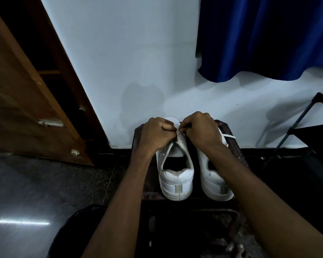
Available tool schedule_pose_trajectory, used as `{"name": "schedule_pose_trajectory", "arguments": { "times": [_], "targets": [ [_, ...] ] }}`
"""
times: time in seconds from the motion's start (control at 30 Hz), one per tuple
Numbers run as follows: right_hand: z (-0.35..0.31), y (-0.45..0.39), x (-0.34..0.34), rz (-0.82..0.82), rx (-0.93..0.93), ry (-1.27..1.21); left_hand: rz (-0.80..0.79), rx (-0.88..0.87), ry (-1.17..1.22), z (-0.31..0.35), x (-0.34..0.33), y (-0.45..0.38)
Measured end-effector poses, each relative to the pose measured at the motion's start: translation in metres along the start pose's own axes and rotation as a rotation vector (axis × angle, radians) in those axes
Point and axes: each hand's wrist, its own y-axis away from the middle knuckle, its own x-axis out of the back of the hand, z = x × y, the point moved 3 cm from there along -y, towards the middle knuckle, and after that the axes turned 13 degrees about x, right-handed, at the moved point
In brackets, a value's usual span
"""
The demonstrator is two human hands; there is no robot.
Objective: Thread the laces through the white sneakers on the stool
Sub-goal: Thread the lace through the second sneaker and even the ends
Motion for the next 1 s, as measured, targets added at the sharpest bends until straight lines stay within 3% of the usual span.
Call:
{"name": "schedule_pose_trajectory", "arguments": {
  "times": [0.17, 0.37, 0.63, 0.83, 1.0],
  "targets": [
    [0.001, -0.002, -0.003, -0.043, 0.036, -0.027, 0.169, -0.013, -0.169, 0.005, -0.002, 0.005],
    [0.003, -0.001, -0.004, 0.031, 0.069, -0.043, 0.191, -0.082, -0.183, 0.002, -0.003, 0.005],
    [0.002, -0.003, -0.008, -0.023, 0.124, -0.088, 0.097, 0.043, -0.022, -0.012, 0.009, -0.004],
    [-0.002, -0.005, -0.015, -0.026, 0.185, -0.135, -0.043, 0.160, 0.403, -0.018, 0.012, -0.003],
    [0.001, -0.008, -0.015, 0.015, 0.135, -0.163, -0.132, 0.183, 0.288, -0.021, 0.014, -0.008]
  ]
}}
